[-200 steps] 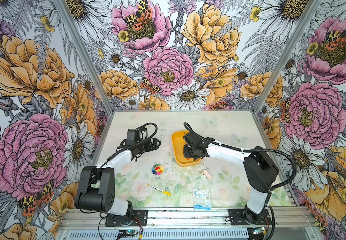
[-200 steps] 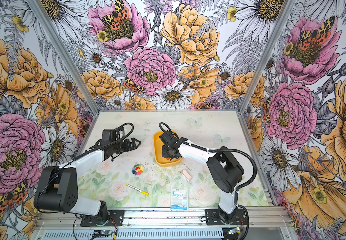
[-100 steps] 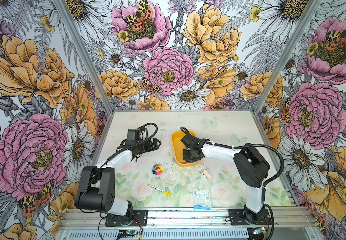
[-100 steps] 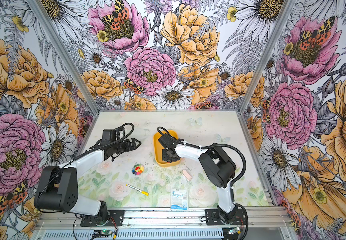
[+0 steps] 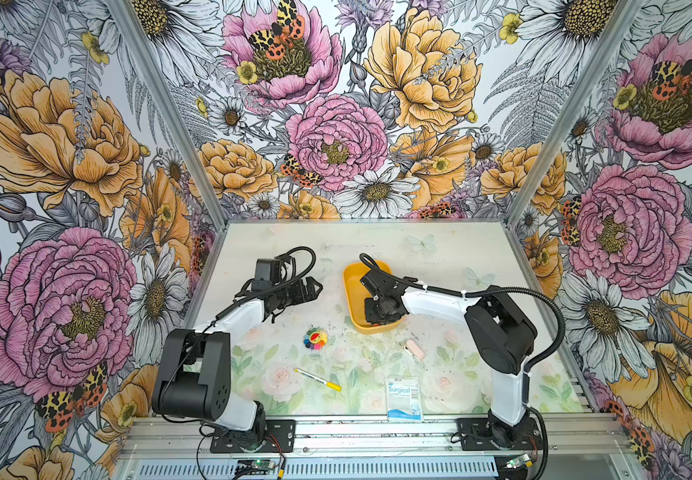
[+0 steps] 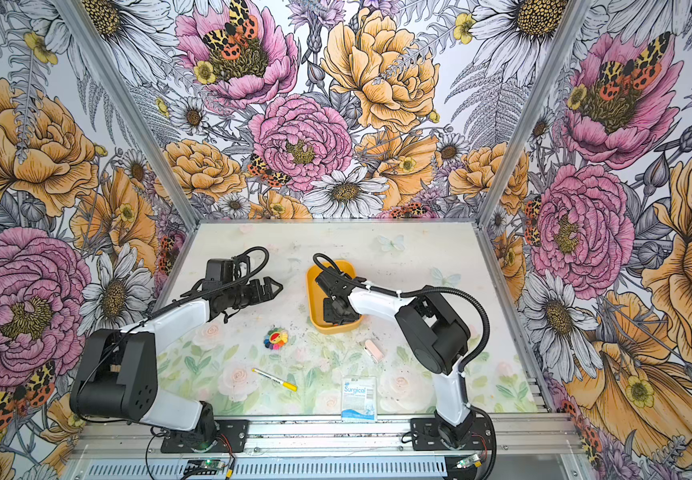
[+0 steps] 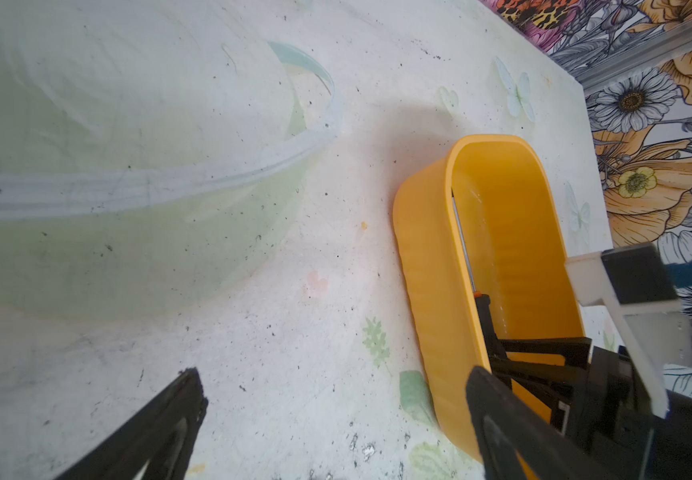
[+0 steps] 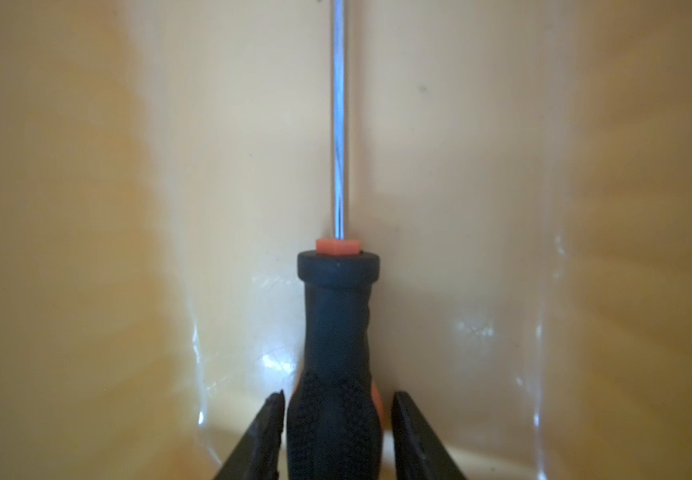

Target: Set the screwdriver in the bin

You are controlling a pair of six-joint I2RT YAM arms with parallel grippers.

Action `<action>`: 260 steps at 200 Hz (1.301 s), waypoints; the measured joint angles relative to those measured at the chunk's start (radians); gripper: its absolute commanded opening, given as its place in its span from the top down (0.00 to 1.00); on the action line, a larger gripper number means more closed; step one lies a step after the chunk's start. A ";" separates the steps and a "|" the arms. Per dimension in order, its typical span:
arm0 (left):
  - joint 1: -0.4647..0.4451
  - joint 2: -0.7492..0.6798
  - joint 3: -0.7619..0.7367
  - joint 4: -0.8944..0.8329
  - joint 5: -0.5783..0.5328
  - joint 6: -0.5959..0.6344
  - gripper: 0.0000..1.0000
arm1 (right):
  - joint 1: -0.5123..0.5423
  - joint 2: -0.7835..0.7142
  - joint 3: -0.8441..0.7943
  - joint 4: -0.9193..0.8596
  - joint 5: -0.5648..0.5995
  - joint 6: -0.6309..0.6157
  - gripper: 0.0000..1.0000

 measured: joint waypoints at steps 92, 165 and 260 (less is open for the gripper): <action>-0.006 0.002 0.000 0.000 -0.001 0.003 0.01 | 0.000 -0.027 0.026 -0.061 0.043 -0.027 0.29; -0.005 0.002 0.036 -0.034 -0.006 0.037 0.01 | 0.000 -0.150 0.111 -0.198 0.059 -0.129 0.12; -0.004 -0.278 0.005 0.069 -0.244 0.105 0.01 | -0.232 -0.568 -0.115 -0.051 0.187 -0.472 0.13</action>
